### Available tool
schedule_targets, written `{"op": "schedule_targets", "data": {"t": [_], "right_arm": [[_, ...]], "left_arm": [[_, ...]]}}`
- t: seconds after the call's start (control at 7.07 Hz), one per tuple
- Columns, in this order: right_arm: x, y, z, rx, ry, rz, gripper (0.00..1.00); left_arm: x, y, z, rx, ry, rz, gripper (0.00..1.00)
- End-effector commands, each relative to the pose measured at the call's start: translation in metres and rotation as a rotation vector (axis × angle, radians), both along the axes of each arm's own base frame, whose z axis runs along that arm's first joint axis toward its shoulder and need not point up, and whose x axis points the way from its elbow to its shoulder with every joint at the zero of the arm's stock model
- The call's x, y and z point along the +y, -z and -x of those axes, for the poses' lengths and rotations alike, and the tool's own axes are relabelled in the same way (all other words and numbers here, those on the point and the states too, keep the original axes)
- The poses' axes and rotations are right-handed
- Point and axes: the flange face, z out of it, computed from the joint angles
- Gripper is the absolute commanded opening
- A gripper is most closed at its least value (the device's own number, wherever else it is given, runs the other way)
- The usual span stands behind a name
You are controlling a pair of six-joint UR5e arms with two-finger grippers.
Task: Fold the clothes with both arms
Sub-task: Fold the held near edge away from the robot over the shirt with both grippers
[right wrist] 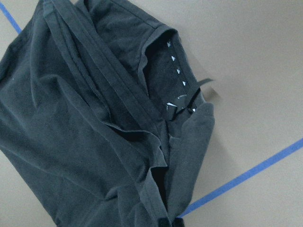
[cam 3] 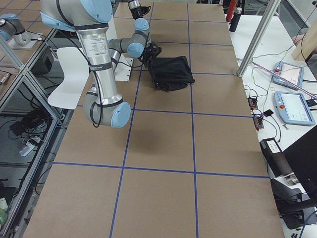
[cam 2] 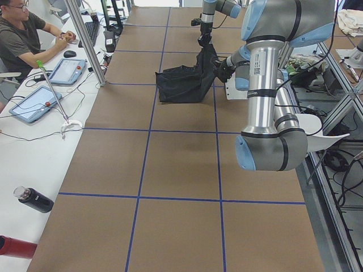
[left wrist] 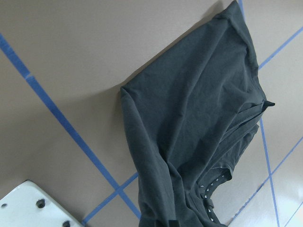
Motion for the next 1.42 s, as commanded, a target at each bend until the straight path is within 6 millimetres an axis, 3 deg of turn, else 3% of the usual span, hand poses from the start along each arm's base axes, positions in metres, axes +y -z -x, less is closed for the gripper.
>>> {"op": "schedule_targets", "data": {"t": [0.0,0.14,0.42,0.71,0.99,1.27], "right_arm": [[-0.048,-0.002,0.002,0.014,-0.014,0.01,0.0],[-0.064,-0.004,0.007,0.027,-0.027,0.023,0.0],[-0.097,-0.011,0.025,0.061,-0.03,0.044,0.0],[-0.12,-0.024,0.037,0.098,-0.013,0.038,0.0],[-0.168,-0.043,0.065,0.072,-0.03,0.037,0.0],[-0.207,-0.061,0.08,0.055,-0.036,0.051,0.0]], "left_arm": [[-0.04,-0.004,-0.01,-0.031,0.032,-0.031,0.0],[-0.061,-0.004,-0.031,-0.052,0.046,-0.059,0.0],[-0.097,-0.013,-0.035,-0.102,0.1,-0.094,0.0],[-0.135,-0.022,-0.06,-0.133,0.101,-0.077,0.0],[-0.179,-0.027,-0.081,-0.199,0.141,-0.126,0.0],[-0.217,-0.049,-0.095,-0.229,0.185,-0.117,0.0]]}}
